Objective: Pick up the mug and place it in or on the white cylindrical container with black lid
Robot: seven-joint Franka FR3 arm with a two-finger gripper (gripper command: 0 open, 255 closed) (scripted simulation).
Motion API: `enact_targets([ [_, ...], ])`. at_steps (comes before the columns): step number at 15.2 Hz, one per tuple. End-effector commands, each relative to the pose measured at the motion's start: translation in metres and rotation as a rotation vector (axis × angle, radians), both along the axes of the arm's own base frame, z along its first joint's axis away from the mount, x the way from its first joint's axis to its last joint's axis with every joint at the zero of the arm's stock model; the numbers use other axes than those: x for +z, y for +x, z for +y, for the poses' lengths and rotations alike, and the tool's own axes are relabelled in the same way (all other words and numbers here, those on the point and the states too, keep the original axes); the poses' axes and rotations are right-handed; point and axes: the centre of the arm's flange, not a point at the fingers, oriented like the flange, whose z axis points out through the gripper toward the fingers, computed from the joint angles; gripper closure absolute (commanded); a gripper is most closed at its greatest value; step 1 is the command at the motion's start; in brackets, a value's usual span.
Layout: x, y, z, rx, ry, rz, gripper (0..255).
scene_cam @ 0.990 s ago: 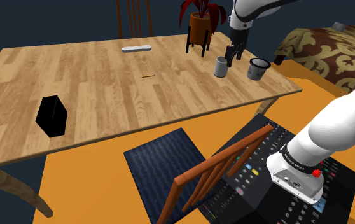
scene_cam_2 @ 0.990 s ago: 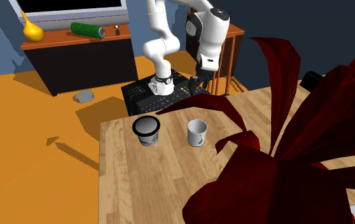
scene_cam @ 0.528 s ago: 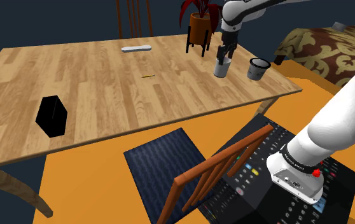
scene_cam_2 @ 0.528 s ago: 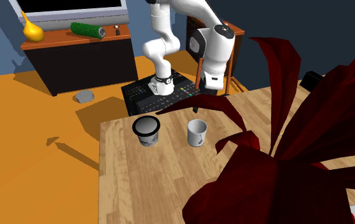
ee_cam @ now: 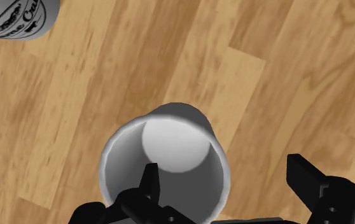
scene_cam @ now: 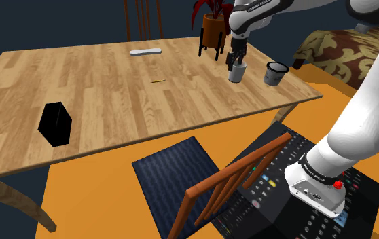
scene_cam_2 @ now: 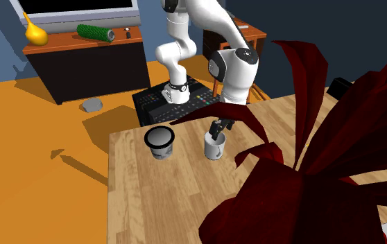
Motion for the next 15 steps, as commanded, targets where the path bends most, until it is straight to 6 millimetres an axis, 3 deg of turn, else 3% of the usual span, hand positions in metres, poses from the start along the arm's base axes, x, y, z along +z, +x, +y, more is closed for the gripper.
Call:
enact_targets([
  [1, -0.01, -0.001, -0.001, 0.0, 0.0, -0.001, 0],
  [4, -0.023, -0.002, -0.002, 0.0, 0.0, -0.001, 0],
  [11, -0.023, -0.002, -0.002, 0.0, 0.0, 0.0, 0],
  [12, -0.023, -0.002, -0.002, 0.0, 0.0, 0.0, 255],
  [15, -0.023, -0.002, -0.002, 0.0, 0.0, 0.0, 255],
])
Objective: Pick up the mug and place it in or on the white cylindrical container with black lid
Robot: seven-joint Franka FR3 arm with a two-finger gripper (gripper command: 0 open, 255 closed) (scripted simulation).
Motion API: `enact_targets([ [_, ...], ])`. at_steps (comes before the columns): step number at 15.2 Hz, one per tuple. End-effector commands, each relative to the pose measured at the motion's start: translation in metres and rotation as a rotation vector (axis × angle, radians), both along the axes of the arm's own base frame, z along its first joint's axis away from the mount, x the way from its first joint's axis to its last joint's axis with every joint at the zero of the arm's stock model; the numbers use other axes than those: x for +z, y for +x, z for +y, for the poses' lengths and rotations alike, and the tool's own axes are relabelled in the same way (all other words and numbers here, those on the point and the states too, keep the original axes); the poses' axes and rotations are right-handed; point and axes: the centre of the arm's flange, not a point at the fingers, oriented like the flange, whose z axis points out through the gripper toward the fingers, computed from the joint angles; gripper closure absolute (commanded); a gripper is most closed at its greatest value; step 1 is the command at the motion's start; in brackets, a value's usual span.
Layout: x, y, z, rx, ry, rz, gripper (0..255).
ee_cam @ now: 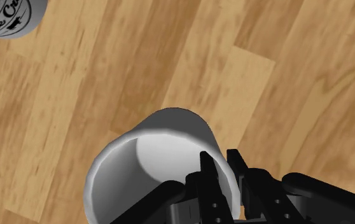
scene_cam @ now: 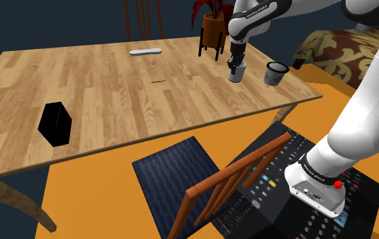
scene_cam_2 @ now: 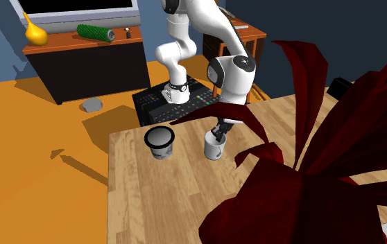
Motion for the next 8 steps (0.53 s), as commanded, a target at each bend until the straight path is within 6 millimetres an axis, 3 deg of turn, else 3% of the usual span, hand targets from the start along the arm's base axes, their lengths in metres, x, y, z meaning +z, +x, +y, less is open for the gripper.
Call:
enact_targets([
  [1, 0.0, 0.0, 0.0, 0.0, 0.0, 0.0, 255],
  [6, 0.0, 0.0, 0.0, 0.0, 0.0, 0.0, 255],
  [8, 0.011, 0.0, 0.0, 0.0, 0.0, 0.0, 255],
])
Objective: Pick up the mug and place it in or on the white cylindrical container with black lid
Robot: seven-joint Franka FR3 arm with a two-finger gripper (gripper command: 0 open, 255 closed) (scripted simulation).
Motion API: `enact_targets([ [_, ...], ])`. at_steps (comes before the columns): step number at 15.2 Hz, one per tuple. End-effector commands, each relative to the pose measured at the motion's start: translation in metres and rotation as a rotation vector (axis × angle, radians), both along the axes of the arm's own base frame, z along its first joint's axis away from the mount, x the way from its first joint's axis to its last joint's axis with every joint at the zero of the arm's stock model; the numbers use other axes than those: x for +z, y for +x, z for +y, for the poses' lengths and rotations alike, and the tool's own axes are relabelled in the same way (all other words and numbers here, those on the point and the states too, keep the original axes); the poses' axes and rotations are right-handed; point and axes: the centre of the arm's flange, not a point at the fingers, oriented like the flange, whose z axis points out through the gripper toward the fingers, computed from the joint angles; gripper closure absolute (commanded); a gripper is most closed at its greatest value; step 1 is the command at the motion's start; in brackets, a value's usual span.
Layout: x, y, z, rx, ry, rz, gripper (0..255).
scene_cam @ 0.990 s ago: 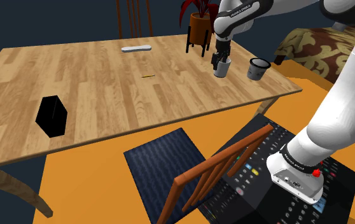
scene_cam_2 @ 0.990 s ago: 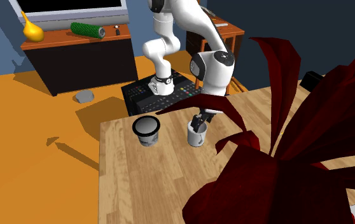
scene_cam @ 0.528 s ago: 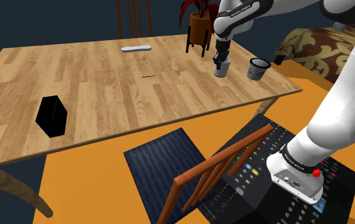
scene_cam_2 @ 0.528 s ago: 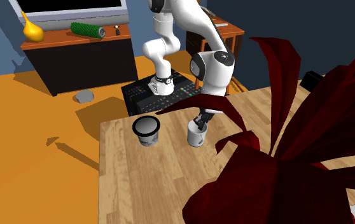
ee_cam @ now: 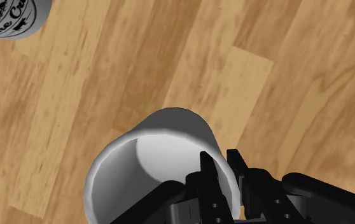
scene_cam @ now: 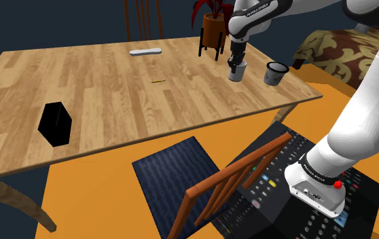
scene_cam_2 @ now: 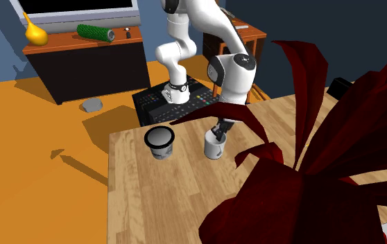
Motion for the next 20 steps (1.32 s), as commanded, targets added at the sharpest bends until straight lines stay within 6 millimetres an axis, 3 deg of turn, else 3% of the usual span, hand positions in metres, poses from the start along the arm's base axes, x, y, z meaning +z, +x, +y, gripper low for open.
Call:
enact_targets([
  [1, 0.01, -0.001, 0.0, 0.0, 0.0, 0.0, 255],
  [20, 0.11, -0.001, 0.0, 0.0, 0.0, 0.0, 255],
])
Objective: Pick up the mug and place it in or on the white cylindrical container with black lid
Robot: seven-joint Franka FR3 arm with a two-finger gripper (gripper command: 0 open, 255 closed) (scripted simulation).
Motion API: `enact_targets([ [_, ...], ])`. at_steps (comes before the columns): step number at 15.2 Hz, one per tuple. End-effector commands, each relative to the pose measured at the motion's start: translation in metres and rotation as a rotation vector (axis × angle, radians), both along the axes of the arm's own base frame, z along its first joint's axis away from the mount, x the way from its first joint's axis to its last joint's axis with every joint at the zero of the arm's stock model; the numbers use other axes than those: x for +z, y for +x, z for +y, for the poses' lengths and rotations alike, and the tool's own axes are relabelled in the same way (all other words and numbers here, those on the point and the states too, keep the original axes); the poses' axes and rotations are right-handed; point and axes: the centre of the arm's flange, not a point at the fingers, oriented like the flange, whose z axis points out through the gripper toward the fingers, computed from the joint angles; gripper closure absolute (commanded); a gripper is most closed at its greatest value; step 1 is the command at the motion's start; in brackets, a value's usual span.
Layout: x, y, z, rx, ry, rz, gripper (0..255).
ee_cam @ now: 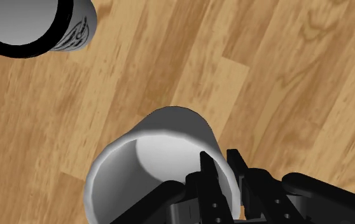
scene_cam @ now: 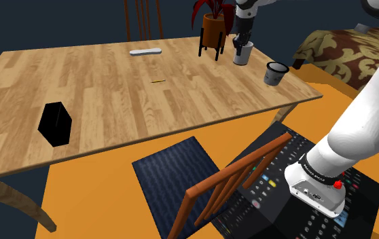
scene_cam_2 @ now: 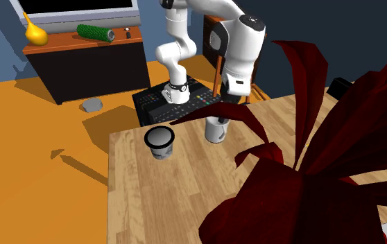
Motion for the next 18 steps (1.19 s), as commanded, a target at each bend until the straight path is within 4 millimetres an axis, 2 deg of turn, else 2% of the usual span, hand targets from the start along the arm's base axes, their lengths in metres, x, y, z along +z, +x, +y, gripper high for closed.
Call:
enact_targets([
  [1, 0.012, 0.001, 0.0, 0.0, 0.0, 0.0, 255],
  [11, 0.061, 0.001, 0.0, 0.0, 0.0, 0.0, 255],
  [18, 0.071, -0.056, -0.072, 0.0, 0.0, 0.0, 255],
])
